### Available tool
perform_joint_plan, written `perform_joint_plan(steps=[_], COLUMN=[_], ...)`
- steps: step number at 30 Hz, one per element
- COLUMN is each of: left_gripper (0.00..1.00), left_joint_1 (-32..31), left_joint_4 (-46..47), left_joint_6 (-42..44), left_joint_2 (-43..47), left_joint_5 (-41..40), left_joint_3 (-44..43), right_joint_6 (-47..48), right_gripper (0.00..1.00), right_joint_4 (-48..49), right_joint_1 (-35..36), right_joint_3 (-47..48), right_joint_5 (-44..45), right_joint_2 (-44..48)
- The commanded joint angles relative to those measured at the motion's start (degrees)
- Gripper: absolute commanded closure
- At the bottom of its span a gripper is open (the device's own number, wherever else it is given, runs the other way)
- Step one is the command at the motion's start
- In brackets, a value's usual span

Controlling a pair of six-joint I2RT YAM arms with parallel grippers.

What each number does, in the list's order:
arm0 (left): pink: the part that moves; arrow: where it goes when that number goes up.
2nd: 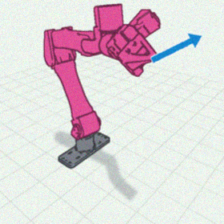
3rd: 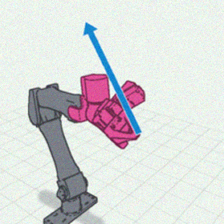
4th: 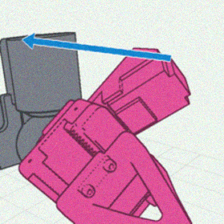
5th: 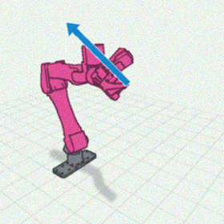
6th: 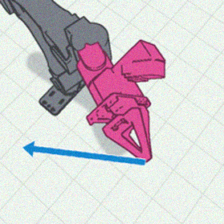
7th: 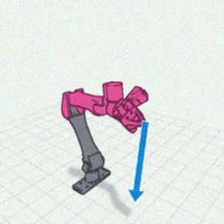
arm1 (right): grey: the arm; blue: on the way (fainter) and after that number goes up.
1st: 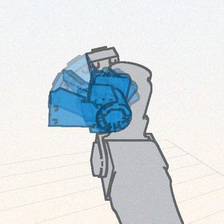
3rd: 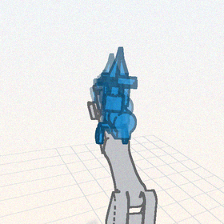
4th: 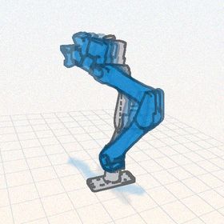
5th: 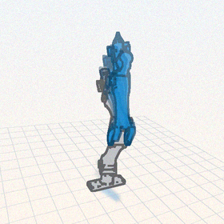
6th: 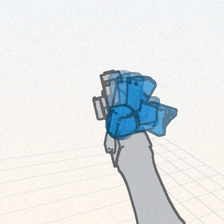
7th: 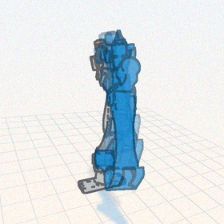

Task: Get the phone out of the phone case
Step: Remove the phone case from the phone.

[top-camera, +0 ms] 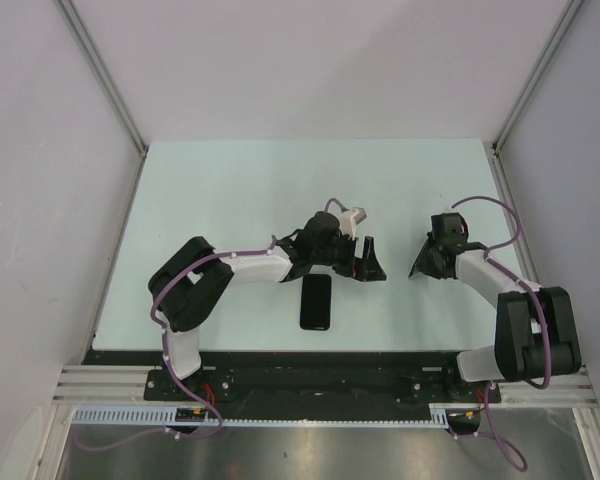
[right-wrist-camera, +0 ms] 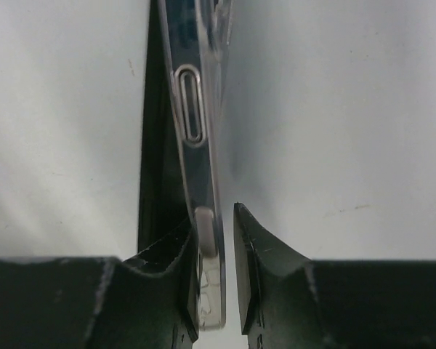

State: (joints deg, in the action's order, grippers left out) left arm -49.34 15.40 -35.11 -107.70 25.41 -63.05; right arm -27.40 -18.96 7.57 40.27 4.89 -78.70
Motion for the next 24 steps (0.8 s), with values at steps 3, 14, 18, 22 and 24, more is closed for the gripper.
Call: perform_joint_plan(steps=[3,14,18,22,24], left_gripper=[0.03,0.04,0.04,0.07,0.06], left_joint_1=[0.0,-0.1,-0.4,-0.9,-0.9], left_joint_4=[0.8,0.2,0.2,0.8,1.1], left_joint_6=[1.4,2.5,2.7,2.4,2.2], left_joint_2=[0.4,0.1,-1.7,-3.0,-3.0], left_joint_5=[-0.8,-2.8,-2.7,-1.4,-1.3], left_joint_3=[-1.6,-2.7,-4.7,-5.8,-5.7], right_joint_6=[-2.1,-3.4,-1.5,-1.1,-1.2], right_gripper=[0.74,0.87,0.79,0.56,0.57], right_joint_4=[5.8,9.2,8.9,7.3,7.3], right_joint_1=[-0.5,-0.5,-1.8,-2.4,-2.4], right_joint_3=[-0.5,-2.3,-1.9,-1.4,-1.4], right_joint_5=[-4.3,-4.0,-8.0,-9.5,-9.3], right_joint_2=[-8.7,-11.1,-12.4,-12.8,-12.8])
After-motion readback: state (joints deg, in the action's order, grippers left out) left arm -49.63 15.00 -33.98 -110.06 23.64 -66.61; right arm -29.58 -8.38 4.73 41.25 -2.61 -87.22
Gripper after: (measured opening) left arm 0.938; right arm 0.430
